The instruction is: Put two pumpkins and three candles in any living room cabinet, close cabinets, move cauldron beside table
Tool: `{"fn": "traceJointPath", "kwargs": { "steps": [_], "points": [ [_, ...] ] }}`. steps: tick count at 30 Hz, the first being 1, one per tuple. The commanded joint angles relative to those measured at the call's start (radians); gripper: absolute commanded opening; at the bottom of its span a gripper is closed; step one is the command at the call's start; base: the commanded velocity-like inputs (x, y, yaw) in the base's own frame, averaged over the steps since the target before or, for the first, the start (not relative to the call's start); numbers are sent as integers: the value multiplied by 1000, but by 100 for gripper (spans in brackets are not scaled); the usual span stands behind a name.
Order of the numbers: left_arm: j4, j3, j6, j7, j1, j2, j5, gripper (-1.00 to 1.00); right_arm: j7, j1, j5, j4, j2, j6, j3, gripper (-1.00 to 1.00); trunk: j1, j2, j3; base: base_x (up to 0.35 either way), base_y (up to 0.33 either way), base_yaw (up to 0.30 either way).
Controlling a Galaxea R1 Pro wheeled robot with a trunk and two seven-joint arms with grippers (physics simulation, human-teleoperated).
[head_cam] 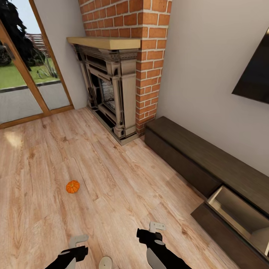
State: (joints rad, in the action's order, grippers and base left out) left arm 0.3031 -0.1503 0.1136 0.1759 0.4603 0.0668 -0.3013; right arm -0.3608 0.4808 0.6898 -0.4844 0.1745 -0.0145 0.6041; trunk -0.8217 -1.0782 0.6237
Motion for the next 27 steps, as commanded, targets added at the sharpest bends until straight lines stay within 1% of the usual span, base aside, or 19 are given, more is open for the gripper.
{"fn": "traceJointPath", "kwargs": {
  "steps": [1, 10, 19, 21, 23, 27],
  "points": [
    [-4, -9, 2, 7, 0, 1, -9, 100, -7, 1, 4, 0, 0, 1, 5, 100, -4, -8, 4, 0, 0, 0],
    [-14, -11, -5, 7, 0, -5, -1, 100, -7, 1, 4, 0, 0, 9, 5, 100, -38, -71, 32, 0, 0, 0],
    [-16, -12, -28, -2, 0, -15, -1, 100, -7, 1, 4, 0, 0, 12, 5, 100, -73, -134, 60, 0, 0, 0],
    [-15, -13, -29, -33, 0, -18, -2, 100, -7, 1, 4, 0, 0, 12, 5, 100, -81, -148, 67, 0, 0, 0],
    [-17, -14, -29, -82, 0, -19, -2, 100, -7, 1, 4, 0, 0, 12, 5, 100, -88, -162, 73, 0, 0, 0],
    [-36, -17, -29, -127, 0, -19, -1, 100, -7, 1, 4, 0, 0, 12, 5, 100, -104, -190, 86, 0, 0, 0]
  ]
}}
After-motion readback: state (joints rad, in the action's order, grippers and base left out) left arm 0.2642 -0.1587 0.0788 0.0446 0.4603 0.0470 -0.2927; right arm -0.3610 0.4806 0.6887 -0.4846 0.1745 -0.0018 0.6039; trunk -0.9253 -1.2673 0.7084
